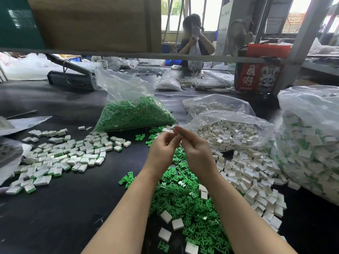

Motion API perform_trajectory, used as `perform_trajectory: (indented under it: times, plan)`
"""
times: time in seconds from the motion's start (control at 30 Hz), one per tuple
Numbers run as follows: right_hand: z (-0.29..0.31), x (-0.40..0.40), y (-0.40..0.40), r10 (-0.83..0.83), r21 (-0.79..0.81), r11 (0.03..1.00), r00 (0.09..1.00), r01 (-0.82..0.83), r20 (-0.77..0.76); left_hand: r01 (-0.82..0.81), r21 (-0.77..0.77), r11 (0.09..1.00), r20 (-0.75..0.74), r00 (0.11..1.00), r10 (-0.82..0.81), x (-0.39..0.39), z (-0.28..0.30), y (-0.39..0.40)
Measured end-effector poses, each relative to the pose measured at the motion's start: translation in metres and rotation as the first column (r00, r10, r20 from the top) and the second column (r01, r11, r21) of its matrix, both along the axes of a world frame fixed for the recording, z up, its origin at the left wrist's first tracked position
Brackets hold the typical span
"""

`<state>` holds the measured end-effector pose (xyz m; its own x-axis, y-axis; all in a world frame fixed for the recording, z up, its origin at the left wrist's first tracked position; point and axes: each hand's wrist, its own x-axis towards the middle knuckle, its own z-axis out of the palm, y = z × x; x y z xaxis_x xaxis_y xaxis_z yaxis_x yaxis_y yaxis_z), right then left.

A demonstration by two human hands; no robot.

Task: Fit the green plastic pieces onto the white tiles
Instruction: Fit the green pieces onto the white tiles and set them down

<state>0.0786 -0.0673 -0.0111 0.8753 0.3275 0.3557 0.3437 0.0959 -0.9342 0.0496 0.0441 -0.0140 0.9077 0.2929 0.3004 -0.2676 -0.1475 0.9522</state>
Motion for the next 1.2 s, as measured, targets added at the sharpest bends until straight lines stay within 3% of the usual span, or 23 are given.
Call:
perform_trajectory:
  times: [0.17, 0.33, 0.43, 0.53, 0.63, 0.7, 0.83, 1.03, 1.2]
  plan:
    - [0.007, 0.002, -0.003, 0.1, 0.061, 0.994, 0.993, -0.096, -0.058, -0.025, 0.013, 1.0, 0.078, 0.997, 0.024, -0.002, 0.001, 0.0]
    - [0.011, 0.004, -0.015, 0.098, 0.036, 0.995, 0.961, -0.092, -0.258, -0.09, 0.024, 0.996, 0.13, 0.988, 0.086, -0.004, 0.003, 0.002]
    - [0.012, 0.008, -0.019, 0.162, 0.02, 0.986, 0.915, -0.166, -0.369, -0.166, 0.131, 0.977, 0.181, 0.973, 0.141, -0.004, 0.001, 0.005]
    - [0.009, 0.01, -0.02, 0.199, 0.047, 0.98, 0.907, -0.195, -0.371, -0.212, 0.258, 0.943, 0.195, 0.967, 0.164, -0.003, 0.0, 0.006]
    - [0.006, 0.012, -0.021, 0.24, 0.099, 0.971, 0.89, -0.219, -0.387, -0.217, 0.292, 0.932, 0.175, 0.97, 0.171, -0.003, 0.003, 0.004]
    - [0.006, 0.012, -0.021, 0.274, 0.157, 0.961, 0.863, -0.227, -0.425, -0.186, 0.249, 0.951, 0.154, 0.976, 0.151, -0.003, 0.005, 0.001]
    - [0.007, 0.012, -0.022, 0.343, 0.235, 0.936, 0.829, -0.263, -0.442, -0.007, -0.055, 0.998, 0.066, 0.998, 0.011, -0.006, 0.01, -0.008]
    - [0.006, 0.011, -0.023, 0.366, 0.215, 0.929, 0.827, -0.301, -0.427, -0.026, -0.192, 0.981, 0.017, 0.999, 0.03, -0.006, 0.012, -0.011]
    - [0.006, 0.011, -0.023, 0.385, 0.215, 0.922, 0.822, -0.322, -0.419, -0.047, -0.2, 0.979, -0.011, 0.999, 0.046, -0.007, 0.013, -0.012]
